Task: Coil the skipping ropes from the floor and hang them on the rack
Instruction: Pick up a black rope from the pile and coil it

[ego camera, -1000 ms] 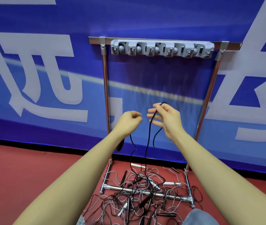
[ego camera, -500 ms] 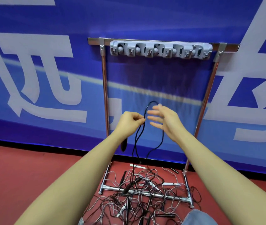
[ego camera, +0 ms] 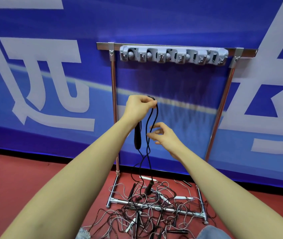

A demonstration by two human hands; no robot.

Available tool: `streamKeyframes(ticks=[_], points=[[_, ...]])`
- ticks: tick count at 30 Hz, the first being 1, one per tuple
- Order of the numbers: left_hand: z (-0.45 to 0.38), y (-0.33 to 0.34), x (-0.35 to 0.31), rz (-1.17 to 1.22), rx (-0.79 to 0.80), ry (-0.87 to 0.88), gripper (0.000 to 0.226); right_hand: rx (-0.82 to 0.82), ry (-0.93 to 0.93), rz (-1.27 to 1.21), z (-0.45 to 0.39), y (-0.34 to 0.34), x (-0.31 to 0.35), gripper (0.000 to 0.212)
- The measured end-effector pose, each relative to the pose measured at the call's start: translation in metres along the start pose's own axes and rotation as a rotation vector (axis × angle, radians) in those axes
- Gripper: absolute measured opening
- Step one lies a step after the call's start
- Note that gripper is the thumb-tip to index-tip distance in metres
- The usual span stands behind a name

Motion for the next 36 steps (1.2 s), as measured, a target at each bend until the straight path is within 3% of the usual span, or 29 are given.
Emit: streamKeyframes(ticks=[2,6,10,14,17,22,25,28,31,36], points=[[-0.001,-0.002,-0.005,0.005,0.001,0.024,0.016,-0.002,-0.018,-0.008,0.000,0.000,0.004,0.004],[0.000,0.003,0.002,-0.033,0.072,0.012,0.024,-0.055,0.007,-0.255,0.001,-0.009,0.007,0.009],[0.019,0.019,0.037,-0.144,0.276,-0.126,0.021,-0.173,-0.053,-0.401,0.000,-0.031,0.021,0.010],[0.053,0.037,0.063,-0.199,0.426,-0.144,0.027,-0.226,-0.089,-0.508,0.000,-0.040,0.038,0.010],[0.059,0.039,0.069,-0.111,0.358,-0.139,0.016,-0.249,-0.094,-0.566,-0.001,-0.043,0.044,0.009],[0.046,0.023,0.057,-0.154,0.198,-0.109,0.024,-0.218,-0.057,-0.615,-0.001,-0.043,0.031,0.013],[0.034,0.010,0.044,-0.104,0.083,-0.094,0.022,-0.135,0.072,-0.361,0.001,-0.030,0.007,0.014],[0.022,0.002,0.029,-0.099,0.018,-0.066,0.023,0.068,0.107,-0.077,0.006,-0.003,-0.008,0.015],[0.014,-0.002,0.019,-0.101,0.016,-0.041,0.025,0.223,0.082,-0.036,0.011,0.019,-0.007,0.012],[0.014,-0.003,0.032,-0.037,0.110,-0.118,0.030,-0.024,0.009,-0.251,0.007,0.000,0.007,0.014]])
Point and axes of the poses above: each hand's wrist, its own z-axis away from the middle knuckle, its own y-axis out of the palm, x = y × z, the point moved 7 cm from there along -z, towards the middle knuckle, and after that the axes turned 4 degrees about y, right-handed, at the moved point
